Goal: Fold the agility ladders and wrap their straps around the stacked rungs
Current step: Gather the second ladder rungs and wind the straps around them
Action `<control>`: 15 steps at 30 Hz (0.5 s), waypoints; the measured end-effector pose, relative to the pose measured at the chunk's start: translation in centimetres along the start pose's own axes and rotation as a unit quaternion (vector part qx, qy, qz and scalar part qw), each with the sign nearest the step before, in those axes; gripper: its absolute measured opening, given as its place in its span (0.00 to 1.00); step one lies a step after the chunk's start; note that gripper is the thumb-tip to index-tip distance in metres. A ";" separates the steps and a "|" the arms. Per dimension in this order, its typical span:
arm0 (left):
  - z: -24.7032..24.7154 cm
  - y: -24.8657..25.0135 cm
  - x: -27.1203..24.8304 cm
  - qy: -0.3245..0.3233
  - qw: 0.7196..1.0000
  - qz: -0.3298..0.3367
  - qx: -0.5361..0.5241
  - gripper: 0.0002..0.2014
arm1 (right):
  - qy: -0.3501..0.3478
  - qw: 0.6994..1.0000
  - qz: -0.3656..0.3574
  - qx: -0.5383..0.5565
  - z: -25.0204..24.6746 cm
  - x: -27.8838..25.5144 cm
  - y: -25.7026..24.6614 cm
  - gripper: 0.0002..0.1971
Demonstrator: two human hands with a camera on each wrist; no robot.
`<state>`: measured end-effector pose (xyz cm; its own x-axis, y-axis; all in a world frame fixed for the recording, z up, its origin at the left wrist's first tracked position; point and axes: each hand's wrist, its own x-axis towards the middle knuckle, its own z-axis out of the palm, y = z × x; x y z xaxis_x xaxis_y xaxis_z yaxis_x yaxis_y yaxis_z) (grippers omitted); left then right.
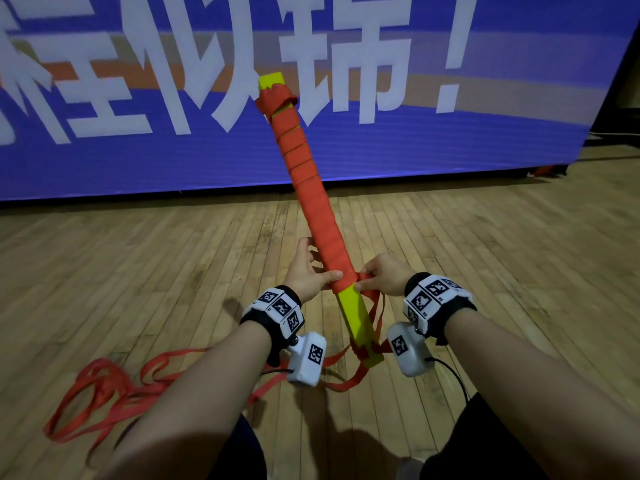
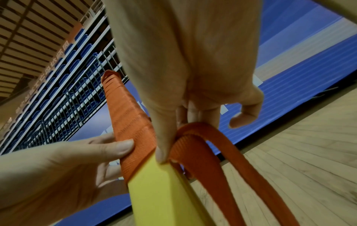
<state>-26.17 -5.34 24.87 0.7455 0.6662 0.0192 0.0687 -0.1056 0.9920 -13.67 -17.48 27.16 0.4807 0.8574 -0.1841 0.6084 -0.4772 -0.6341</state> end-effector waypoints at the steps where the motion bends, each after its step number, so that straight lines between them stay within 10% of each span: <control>1: 0.0 -0.1 0.0 0.000 1.000 0.003 0.008 0.31 | -0.011 1.000 0.001 -0.010 0.1 0.0 0.0 0.11; 15: -0.1 -0.3 0.2 0.014 1.000 0.010 0.026 0.33 | -0.060 0.996 0.062 0.037 -0.4 -0.1 -0.1 0.17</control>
<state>-26.15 -5.08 24.56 0.7280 0.6842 0.0438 0.0879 -0.1564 0.9838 -13.53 -17.55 27.54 0.4673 0.8121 -0.3494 0.4989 -0.5686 -0.6541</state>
